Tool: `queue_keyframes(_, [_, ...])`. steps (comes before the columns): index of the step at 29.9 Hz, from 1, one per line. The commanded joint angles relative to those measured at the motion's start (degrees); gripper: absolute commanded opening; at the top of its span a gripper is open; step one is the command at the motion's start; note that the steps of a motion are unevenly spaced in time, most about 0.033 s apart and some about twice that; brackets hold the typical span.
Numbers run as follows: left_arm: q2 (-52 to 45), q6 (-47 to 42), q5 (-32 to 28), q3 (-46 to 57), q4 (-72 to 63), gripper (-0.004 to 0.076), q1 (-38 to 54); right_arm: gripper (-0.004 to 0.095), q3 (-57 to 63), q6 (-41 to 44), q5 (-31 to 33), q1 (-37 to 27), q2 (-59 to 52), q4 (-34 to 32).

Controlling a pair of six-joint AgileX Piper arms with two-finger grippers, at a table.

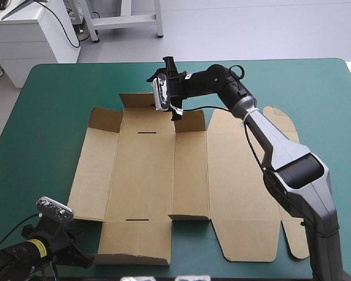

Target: Fold the box

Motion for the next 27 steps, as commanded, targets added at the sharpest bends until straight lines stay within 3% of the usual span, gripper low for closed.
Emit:
queue_keyframes(1, [0.52, 0.00, -2.47, -1.39, -0.56, -0.0008, -0.20, 0.0637, -2.04, 5.15, -3.34, -0.15, -4.12, 0.18])
queue_keyframes(4, [0.52, 0.00, -2.47, -1.39, -0.56, -0.0008, -0.20, 0.0501, -2.04, 10.62, -5.22, -0.26, -4.94, -4.69])
queue_keyframes(9, [0.52, 0.00, -2.47, -1.39, -0.56, -0.0008, -0.20, -0.0012, -2.04, 14.60, -6.40, -2.04, -6.16, -8.63])
queue_keyframes(16, [0.52, 0.00, -2.47, -1.39, -0.56, -0.0008, -0.20, -0.0015, -2.04, 15.85, -7.21, -6.55, -7.27, -8.63])
queue_keyframes(21, [0.52, 0.00, -2.47, -1.39, -0.56, -0.0008, -0.20, -0.0015, -2.04, 32.70, -12.46, -9.67, -8.18, -15.83])
queue_keyframes(27, [0.52, 0.00, -2.47, -1.39, -0.56, -0.0008, -0.20, -0.0016, -2.04, 53.77, -10.50, -14.55, -9.15, -29.19])
